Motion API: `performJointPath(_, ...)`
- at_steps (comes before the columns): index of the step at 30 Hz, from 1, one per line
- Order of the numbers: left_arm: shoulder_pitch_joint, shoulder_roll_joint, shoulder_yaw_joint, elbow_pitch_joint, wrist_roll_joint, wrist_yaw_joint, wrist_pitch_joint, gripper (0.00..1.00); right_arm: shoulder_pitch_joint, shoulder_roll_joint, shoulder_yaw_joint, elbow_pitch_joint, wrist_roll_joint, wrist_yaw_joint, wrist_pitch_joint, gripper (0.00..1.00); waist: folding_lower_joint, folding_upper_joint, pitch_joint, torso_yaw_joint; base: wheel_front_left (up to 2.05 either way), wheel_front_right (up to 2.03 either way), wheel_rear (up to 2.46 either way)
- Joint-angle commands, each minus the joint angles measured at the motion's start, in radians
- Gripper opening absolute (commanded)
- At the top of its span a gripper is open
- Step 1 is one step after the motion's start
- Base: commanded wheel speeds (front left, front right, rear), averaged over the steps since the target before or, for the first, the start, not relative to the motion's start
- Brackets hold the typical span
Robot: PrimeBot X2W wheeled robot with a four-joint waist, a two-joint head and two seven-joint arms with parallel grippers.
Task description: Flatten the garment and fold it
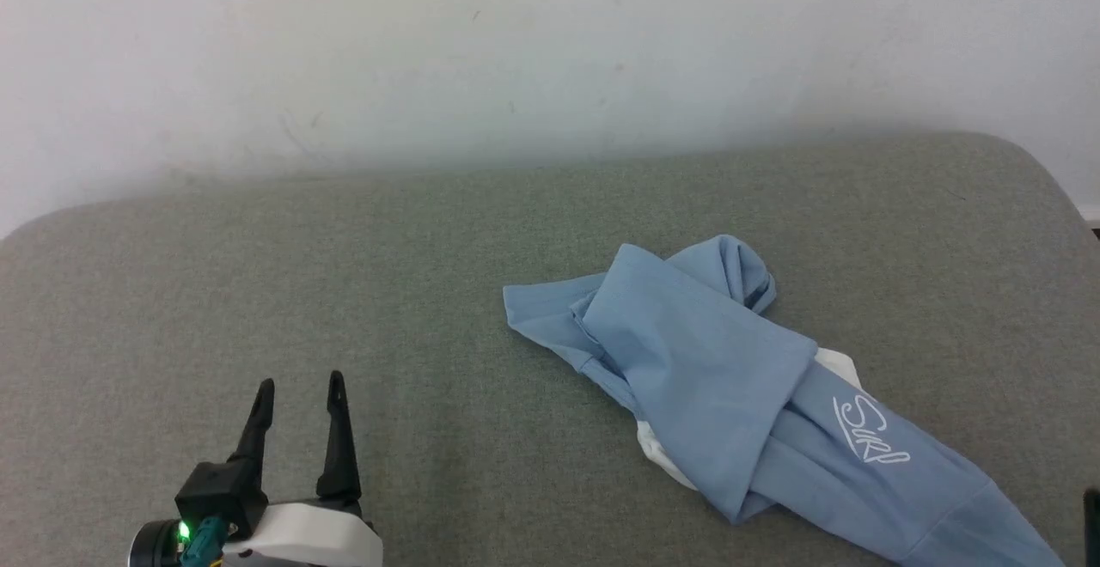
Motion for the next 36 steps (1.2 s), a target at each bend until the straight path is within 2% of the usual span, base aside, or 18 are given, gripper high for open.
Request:
performJointPath(1,0.008,0.004,0.001,0.003,-0.004,-0.002,0.0,1.0,-0.025,0.002,0.002,-0.011,-0.006,-0.001,-0.047,1.0,0.0,0.0,-0.004,-0.001,0.0,0.0,0.0)
performJointPath(4,0.007,0.006,-0.003,0.008,-0.006,-0.003,0.004,1.0,-0.06,0.003,0.035,-0.034,-0.04,-0.001,-0.147,1.0,0.0,0.0,-0.007,0.003,0.0,0.0,0.0)
performJointPath(9,0.0,0.009,-0.007,0.02,-0.012,-0.004,0.009,1.0,-0.071,0.003,0.175,-0.103,-0.093,-0.001,-0.225,1.0,0.0,0.0,-0.008,0.012,0.0,0.0,0.0)
performJointPath(16,0.0,0.01,-0.013,0.031,-0.017,-0.001,0.015,1.0,-0.042,0.003,0.376,-0.193,-0.161,-0.001,-0.235,1.0,0.0,0.0,-0.004,0.012,0.0,0.0,0.0)
performJointPath(21,-0.032,0.004,-0.032,0.038,-0.017,-0.003,0.035,1.0,-0.032,0.003,0.438,-0.207,-0.16,-0.001,-0.237,1.0,0.0,0.0,0.008,0.005,0.0,0.0,0.0)
performJointPath(26,-0.138,-0.01,-0.097,0.058,0.001,-0.039,0.094,1.0,-0.041,0.003,0.453,-0.215,-0.152,-0.001,-0.238,1.0,0.0,0.0,0.058,-0.001,0.0,0.0,0.0)
performJointPath(29,-0.266,-0.032,-0.159,0.102,0.01,-0.078,0.177,1.0,-0.07,0.003,0.462,-0.222,-0.154,-0.001,-0.238,1.0,0.0,0.0,0.113,-0.017,0.0,0.0,0.0)
performJointPath(36,-0.539,-0.063,-0.266,0.324,0.025,-0.155,0.412,1.0,-0.141,0.003,0.484,-0.195,-0.133,-0.001,-0.253,1.0,0.0,0.0,0.209,-0.098,0.0,0.0,0.0)
